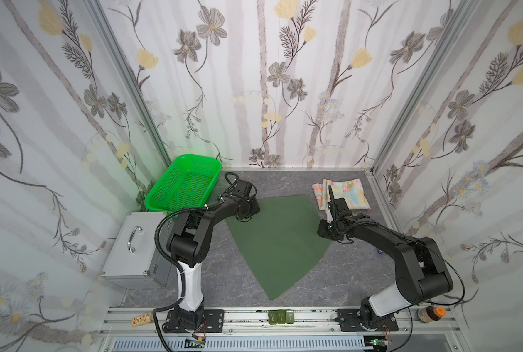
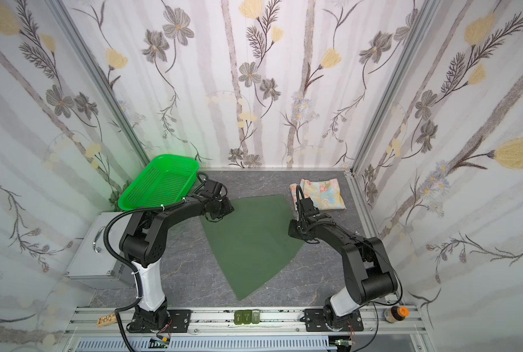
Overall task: Fold and stack skirts
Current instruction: Rotate the skirt at the center of the table.
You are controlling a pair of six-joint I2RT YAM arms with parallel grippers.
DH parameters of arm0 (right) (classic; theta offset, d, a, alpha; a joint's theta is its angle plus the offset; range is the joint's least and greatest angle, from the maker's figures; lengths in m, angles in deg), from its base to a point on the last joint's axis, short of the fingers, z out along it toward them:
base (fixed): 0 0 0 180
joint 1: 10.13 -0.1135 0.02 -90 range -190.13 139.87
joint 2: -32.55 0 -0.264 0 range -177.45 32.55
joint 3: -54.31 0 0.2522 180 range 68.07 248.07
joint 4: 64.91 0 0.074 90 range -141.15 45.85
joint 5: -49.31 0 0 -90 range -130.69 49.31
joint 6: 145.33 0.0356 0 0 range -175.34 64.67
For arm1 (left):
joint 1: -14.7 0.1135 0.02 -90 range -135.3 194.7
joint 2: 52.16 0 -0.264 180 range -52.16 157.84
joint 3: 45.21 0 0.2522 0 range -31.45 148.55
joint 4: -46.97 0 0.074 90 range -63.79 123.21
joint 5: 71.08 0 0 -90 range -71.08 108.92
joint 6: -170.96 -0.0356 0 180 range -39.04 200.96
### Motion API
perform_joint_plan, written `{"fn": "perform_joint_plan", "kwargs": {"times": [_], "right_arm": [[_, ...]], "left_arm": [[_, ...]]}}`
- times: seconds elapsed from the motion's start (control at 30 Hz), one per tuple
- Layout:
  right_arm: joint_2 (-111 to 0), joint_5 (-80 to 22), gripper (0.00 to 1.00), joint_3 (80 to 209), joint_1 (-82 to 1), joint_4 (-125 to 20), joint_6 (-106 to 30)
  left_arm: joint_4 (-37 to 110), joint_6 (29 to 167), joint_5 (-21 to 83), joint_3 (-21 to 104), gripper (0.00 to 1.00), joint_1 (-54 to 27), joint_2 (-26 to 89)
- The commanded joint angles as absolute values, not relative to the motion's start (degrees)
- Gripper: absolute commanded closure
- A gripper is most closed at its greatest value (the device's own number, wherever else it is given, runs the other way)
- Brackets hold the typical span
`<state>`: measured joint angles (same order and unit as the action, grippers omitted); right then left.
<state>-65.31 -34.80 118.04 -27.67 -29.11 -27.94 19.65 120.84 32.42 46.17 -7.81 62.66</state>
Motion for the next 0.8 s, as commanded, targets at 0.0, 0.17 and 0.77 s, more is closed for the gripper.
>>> {"fn": "perform_joint_plan", "kwargs": {"times": [0.0, 0.17, 0.77], "right_arm": [[-65.6, -36.0, 0.70, 116.0, -27.7, -31.6, -27.6], [-65.2, -35.8, 0.83, 112.8, -28.7, -32.7, -26.0], [-70.0, -32.1, 0.94, 117.4, -50.3, -33.4, -15.7]], "left_arm": [[20.8, 120.8, 32.5, 49.4, 0.64, -7.8, 66.1], [20.7, 119.4, 33.2, 53.5, 0.64, -7.8, 71.1], [20.6, 115.5, 34.3, 72.8, 0.62, -4.9, 83.0]]}}
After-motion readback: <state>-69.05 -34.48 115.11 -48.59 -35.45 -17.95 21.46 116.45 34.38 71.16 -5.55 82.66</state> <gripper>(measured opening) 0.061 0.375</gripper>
